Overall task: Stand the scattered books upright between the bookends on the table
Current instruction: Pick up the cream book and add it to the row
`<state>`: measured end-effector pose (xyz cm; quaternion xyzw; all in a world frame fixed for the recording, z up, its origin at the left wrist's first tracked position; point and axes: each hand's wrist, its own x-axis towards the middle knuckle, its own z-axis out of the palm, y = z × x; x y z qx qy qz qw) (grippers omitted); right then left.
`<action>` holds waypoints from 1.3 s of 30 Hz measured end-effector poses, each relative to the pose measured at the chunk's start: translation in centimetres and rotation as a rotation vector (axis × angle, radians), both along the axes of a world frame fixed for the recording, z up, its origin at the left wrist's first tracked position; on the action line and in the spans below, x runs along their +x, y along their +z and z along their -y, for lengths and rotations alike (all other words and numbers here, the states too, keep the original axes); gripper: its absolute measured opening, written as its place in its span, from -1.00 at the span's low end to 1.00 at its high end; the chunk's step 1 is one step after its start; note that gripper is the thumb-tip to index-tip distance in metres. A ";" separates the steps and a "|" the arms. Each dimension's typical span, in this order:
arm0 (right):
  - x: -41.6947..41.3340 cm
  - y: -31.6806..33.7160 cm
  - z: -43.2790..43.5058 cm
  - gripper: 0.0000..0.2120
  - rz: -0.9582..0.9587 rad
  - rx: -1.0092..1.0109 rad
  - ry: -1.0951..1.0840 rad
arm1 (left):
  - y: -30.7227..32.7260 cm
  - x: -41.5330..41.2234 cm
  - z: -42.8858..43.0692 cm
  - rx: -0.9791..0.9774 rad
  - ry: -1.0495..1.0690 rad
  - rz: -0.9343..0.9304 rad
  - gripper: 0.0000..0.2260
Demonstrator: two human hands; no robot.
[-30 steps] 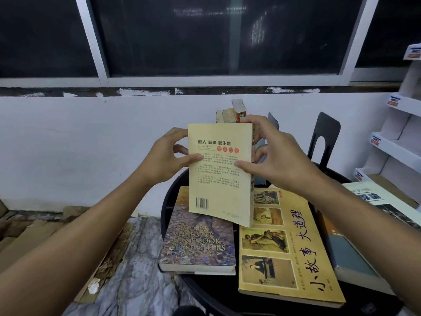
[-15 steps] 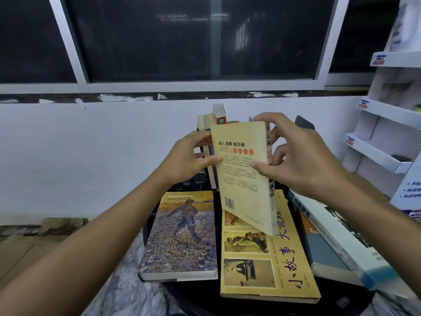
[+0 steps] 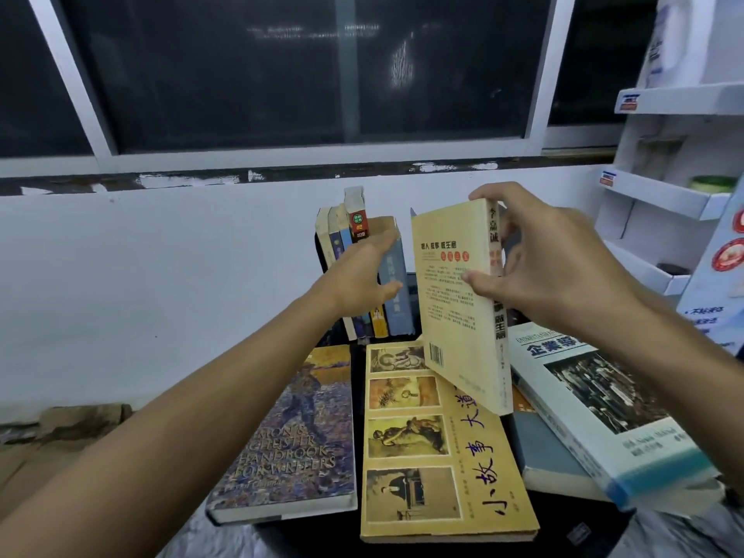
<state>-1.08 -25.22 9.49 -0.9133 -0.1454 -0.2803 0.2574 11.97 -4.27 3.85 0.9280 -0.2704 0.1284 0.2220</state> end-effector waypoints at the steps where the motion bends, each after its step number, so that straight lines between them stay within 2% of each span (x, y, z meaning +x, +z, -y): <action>1: 0.2 0.0 0.0 -0.37 0.001 -0.003 -0.004 | 0.0 0.1 0.4 0.007 0.002 -0.003 -0.31; 9: 2.4 0.0 -0.5 -0.38 -0.001 -0.045 -0.019 | -0.4 1.1 1.5 0.043 0.034 -0.078 -0.28; 16: 4.5 0.0 -1.3 -0.39 0.021 -0.096 -0.059 | -0.3 0.6 1.3 0.039 0.074 -0.072 -0.40; 24: 7.3 0.0 -2.8 -0.45 0.008 -0.101 -0.034 | -0.6 0.5 1.1 0.003 0.073 -0.079 -0.30; 28: 9.2 -0.3 -3.7 -0.41 0.018 -0.137 -0.076 | -0.6 0.4 1.2 0.007 0.072 -0.076 -0.27; 34: 11.5 -2.0 -4.3 -0.42 0.104 -0.114 -0.046 | -1.0 0.6 1.1 0.023 0.072 -0.065 -0.22; 39: 13.7 -4.9 -4.5 -0.35 0.171 -0.031 -0.014 | -0.9 0.5 1.0 0.016 0.060 -0.061 -0.24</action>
